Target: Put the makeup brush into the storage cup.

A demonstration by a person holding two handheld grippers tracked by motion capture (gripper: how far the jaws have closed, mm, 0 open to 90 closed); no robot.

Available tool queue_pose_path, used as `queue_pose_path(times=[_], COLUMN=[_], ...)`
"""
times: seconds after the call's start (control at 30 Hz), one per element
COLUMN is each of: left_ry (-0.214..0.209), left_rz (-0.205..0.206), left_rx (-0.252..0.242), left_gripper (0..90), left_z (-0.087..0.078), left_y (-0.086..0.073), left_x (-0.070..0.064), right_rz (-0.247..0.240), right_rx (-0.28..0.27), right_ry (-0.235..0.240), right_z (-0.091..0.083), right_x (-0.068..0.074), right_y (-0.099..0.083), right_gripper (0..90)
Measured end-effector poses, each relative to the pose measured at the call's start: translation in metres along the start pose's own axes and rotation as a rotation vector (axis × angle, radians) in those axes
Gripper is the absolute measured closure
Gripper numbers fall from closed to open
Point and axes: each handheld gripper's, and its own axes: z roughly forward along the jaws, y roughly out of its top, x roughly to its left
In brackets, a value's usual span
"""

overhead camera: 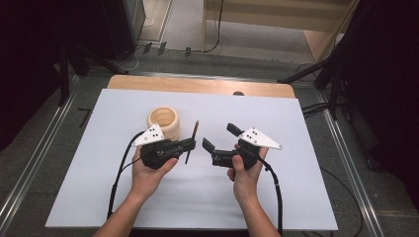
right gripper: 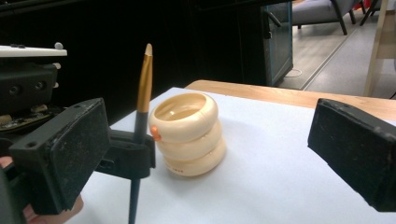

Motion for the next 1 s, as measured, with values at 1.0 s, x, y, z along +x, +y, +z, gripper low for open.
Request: queue_pose_path(times=[1.0], left_ry=[0.026], left_rz=[0.005], left_rx=[-0.015], left_gripper=[85.2], left_z=[-0.005], left_y=[-0.001], left_x=[0.004], right_rz=[-0.047], right_rx=[0.014], right_ry=[-0.042], right_z=[-0.03], right_x=[-0.034], right_y=[-0.01], right_gripper=[0.0])
